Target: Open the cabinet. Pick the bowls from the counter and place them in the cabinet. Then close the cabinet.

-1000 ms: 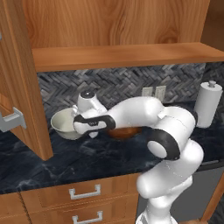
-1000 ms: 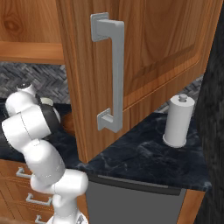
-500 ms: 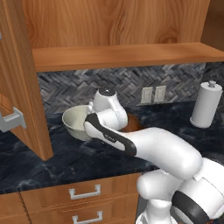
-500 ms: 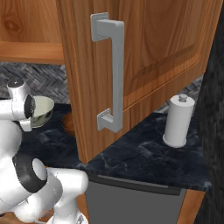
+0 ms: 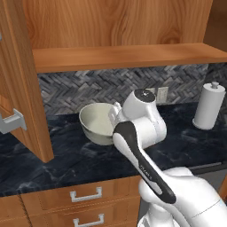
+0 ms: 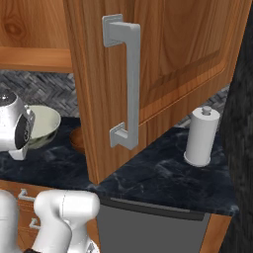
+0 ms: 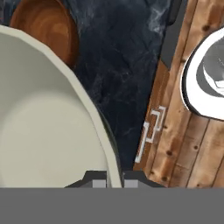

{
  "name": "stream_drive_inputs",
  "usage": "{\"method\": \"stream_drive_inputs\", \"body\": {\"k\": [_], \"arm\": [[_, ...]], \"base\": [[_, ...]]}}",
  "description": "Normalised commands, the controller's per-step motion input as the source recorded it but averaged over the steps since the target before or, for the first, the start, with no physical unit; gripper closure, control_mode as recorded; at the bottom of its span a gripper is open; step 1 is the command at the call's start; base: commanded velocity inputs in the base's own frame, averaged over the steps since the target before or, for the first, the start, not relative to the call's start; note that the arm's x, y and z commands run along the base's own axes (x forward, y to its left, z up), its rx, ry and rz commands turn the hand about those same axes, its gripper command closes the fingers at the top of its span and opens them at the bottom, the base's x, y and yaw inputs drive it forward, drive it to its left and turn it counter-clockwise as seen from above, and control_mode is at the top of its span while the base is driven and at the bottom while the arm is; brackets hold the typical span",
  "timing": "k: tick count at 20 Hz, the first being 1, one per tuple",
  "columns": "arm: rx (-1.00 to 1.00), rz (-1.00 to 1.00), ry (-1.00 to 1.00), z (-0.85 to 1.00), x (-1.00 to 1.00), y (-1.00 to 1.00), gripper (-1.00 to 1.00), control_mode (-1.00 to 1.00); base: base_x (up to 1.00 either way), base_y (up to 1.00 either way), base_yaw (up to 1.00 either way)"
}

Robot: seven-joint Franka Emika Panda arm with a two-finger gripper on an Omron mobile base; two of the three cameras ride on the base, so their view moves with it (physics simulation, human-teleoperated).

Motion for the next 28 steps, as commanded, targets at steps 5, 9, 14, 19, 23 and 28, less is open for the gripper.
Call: {"method": "stream_drive_inputs", "body": {"k": [5,9,14,19,23,28], "arm": [[0.01,-0.05,-0.08,0.75,-0.96,-0.2,1.0,-1.0],[0.0,0.0,-0.2,0.82,-0.8,-0.03,1.0,-1.0],[0.0,0.02,-0.22,0.96,-0.58,-0.05,1.0,-1.0],[0.0,0.05,-0.16,0.98,-0.39,-0.09,1.0,-1.0],[0.0,0.04,-0.05,0.78,-0.13,-0.03,1.0,-1.0],[0.0,0.0,0.0,0.23,0.3,0.0,1.0,-1.0]], "base": [[0.0,0.0,0.0],[0.0,0.0,0.0],[0.0,0.0,0.0],[0.0,0.0,0.0],[0.0,0.0,0.0],[0.0,0.0,0.0]]}}
